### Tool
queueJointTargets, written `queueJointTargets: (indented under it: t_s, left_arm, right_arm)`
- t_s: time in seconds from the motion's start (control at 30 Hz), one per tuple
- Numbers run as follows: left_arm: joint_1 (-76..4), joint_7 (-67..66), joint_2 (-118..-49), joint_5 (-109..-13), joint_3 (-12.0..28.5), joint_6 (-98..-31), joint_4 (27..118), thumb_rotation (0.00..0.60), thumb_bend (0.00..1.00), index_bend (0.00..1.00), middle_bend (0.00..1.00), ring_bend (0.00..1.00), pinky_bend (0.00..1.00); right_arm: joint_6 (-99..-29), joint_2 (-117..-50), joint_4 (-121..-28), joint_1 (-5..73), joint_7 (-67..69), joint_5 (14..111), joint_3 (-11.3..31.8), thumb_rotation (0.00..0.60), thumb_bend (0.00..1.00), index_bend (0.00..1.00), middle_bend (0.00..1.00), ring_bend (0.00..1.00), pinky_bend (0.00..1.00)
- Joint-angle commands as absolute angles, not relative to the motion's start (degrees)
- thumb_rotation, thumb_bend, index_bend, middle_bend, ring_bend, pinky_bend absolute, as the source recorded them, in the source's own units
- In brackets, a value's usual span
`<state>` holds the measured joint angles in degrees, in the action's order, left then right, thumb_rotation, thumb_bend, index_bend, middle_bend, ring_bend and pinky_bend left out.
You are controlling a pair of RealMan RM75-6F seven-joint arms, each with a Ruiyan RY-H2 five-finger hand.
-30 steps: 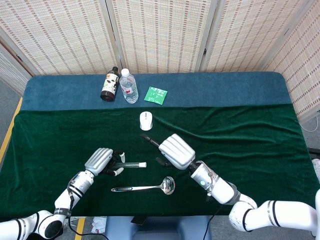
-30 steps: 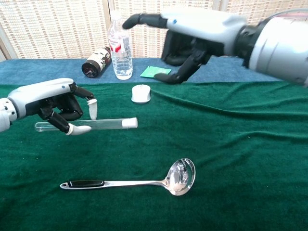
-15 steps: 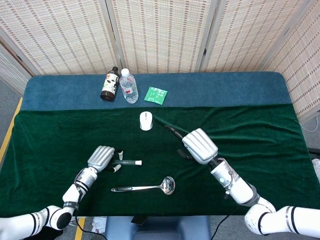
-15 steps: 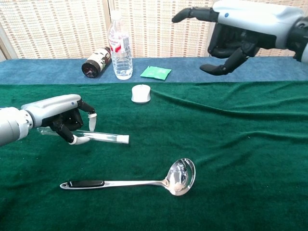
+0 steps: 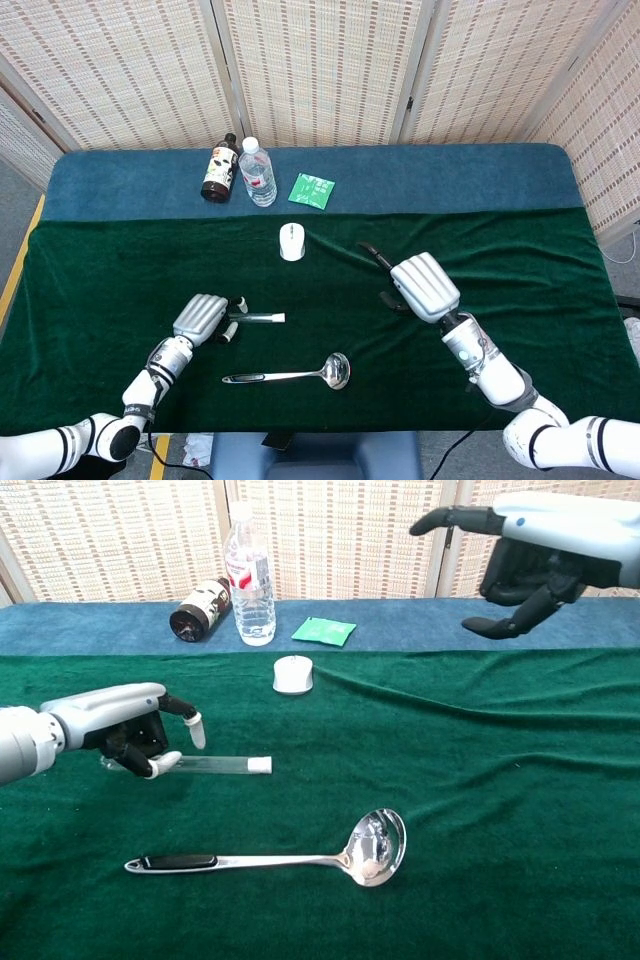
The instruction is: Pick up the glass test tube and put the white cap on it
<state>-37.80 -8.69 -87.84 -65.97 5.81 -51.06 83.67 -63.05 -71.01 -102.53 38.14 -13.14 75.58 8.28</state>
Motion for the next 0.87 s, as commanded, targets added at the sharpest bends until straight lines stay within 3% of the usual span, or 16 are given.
queueJointTargets:
  t_s: [0.03,0.1,0.2,0.27,0.33,0.43,0.5,0.53,0.63,0.87]
  left_arm:
    - [-36.78,-8.81,-84.66,-66.49,5.31,-52.13,86.88,0.6,0.54,0.33,0.97,0.87,0.88]
    - [-35.55,-8.76,-82.6,-67.52,5.15,-54.5,88.84,0.6,0.54,0.32,0.93,0.82,0.88]
    - [-32.44,-9.38,-78.77,-69.76,4.87,-60.88,91.74,0.6,0.54,0.31,0.78,0.7,0.82]
    - [-30.5,-10.16,-76.73,-70.62,4.71,-64.61,93.0,0.6,0.54,0.32,0.65,0.6,0.7]
    - [-28.59,-11.08,-74.87,-71.43,4.49,-68.14,93.93,0.6,0.54,0.32,0.55,0.5,0.57]
    - [-26.97,-11.74,-73.31,-71.84,4.24,-70.67,94.75,0.6,0.51,0.31,0.41,0.35,0.38]
    - [-25.15,-12.19,-71.61,-72.32,3.87,-73.32,95.48,0.6,0.5,0.3,0.33,0.27,0.28]
    - [-22.85,-12.4,-69.72,-72.4,3.35,-76.4,95.85,0.6,0.48,0.29,0.29,0.23,0.24]
    - [-19.4,-11.72,-66.97,-74.19,1.74,-80.19,97.39,0.6,0.46,0.26,0.22,0.17,0.16]
    - [-12.94,-10.87,-65.24,-78.23,-1.61,-86.63,99.44,0.6,0.44,0.24,0.2,0.14,0.08]
  right_arm:
    - [-64.0,-69.62,-101.74,36.56,-13.73,74.82,7.44,0.6,0.43,0.06,0.97,1.0,1.0]
    - [-65.07,-68.57,-101.29,35.16,-14.18,74.64,6.7,0.6,0.43,0.06,0.95,1.0,1.0]
    - [-67.17,-66.3,-100.42,32.1,-14.68,74.03,5.09,0.6,0.43,0.06,0.8,0.97,0.92]
    - [-68.55,-65.28,-99.92,30.32,-14.73,73.94,4.24,0.6,0.43,0.06,0.61,0.82,0.79]
    - [-70.38,-64.64,-99.25,28.49,-14.27,74.45,3.52,0.6,0.43,0.06,0.37,0.52,0.54]
    - [-72.07,-64.35,-98.32,26.87,-13.49,75.44,2.84,0.6,0.43,0.03,0.13,0.22,0.23]
    - [-73.62,-63.84,-97.35,25.07,-12.24,76.31,2.01,0.6,0.43,0.01,0.03,0.06,0.07]
    - [-75.04,-63.01,-96.47,22.88,-11.09,76.45,0.73,0.6,0.43,0.0,0.0,0.01,0.01]
    - [-78.81,-62.75,-94.54,19.37,-7.98,78.55,-0.5,0.6,0.43,0.0,0.0,0.0,0.0]
    - [-85.05,-63.93,-90.98,12.94,-1.85,79.85,-1.2,0.6,0.43,0.0,0.0,0.0,0.0]
